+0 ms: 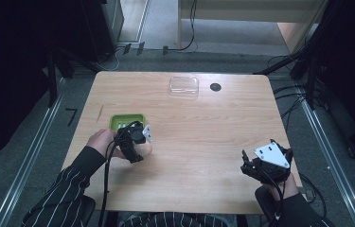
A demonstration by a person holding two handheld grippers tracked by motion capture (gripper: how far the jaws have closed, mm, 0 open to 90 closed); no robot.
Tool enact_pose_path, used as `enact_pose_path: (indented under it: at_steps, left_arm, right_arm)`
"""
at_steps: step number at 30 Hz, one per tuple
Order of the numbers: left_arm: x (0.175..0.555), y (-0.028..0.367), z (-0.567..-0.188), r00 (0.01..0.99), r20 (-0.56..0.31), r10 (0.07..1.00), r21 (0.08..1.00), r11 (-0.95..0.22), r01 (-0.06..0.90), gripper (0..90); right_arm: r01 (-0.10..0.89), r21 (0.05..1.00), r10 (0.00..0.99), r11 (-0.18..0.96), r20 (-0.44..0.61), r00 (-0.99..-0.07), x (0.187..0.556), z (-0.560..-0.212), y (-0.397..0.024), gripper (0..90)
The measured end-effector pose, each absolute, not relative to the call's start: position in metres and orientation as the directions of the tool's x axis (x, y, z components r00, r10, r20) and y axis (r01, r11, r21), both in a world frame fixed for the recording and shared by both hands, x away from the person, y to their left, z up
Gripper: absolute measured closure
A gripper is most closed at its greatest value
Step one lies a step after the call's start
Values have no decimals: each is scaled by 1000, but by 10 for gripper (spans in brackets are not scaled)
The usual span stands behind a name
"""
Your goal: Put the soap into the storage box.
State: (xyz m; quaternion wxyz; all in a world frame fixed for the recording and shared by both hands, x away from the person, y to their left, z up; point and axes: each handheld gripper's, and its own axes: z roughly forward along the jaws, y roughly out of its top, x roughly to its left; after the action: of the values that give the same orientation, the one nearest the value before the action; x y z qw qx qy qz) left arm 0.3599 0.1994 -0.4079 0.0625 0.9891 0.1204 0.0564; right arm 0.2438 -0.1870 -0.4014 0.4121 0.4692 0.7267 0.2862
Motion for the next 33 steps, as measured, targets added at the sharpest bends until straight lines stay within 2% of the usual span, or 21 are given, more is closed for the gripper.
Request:
enact_pose_path:
  at_steps: [33]
  left_arm:
    - [395,222,-386,966,136,218,161,-967,196,339]
  right_arm:
    - [449,801,918,396,-332,-218,243,-401,-187,138]
